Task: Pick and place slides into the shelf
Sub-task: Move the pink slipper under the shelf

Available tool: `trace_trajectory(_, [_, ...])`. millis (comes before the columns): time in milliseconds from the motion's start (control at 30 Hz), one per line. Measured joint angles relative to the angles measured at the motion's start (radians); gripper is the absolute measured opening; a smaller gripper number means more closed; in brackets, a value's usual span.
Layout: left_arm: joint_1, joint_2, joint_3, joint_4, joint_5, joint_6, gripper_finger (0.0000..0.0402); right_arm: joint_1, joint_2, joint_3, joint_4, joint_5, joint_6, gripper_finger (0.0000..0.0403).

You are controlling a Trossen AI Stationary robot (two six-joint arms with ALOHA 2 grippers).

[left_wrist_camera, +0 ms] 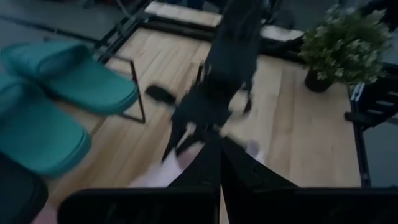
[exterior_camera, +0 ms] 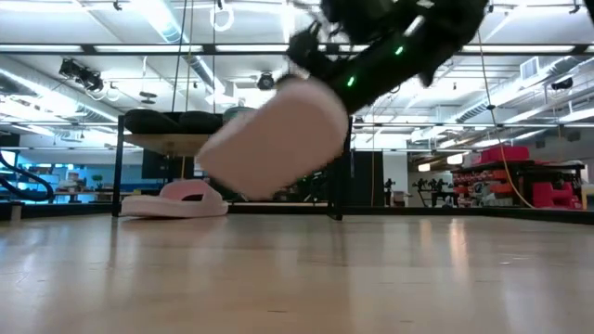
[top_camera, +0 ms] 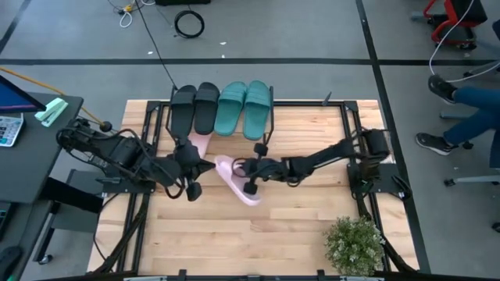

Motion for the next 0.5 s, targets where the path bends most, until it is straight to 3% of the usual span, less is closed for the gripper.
trace_trajectory(133, [0.0,0.0,0.0,0.031,0.0,0.06,0.0013,-0.013,0.119,0.134,0.004,0.053,-0.126,0.001])
trace_trajectory(233, [0.0,0.0,0.0,0.035,-0.001,0.066,0.0023,-0.033,0.208,0.276,-0.099,0.056,-0.192,0.001])
trace_trajectory(500, [-0.008,0.0,0.0,0.013,0.0,0.067,0.0011,-0.083,0.361,0.574,-0.464,0.129,-0.091,0.001])
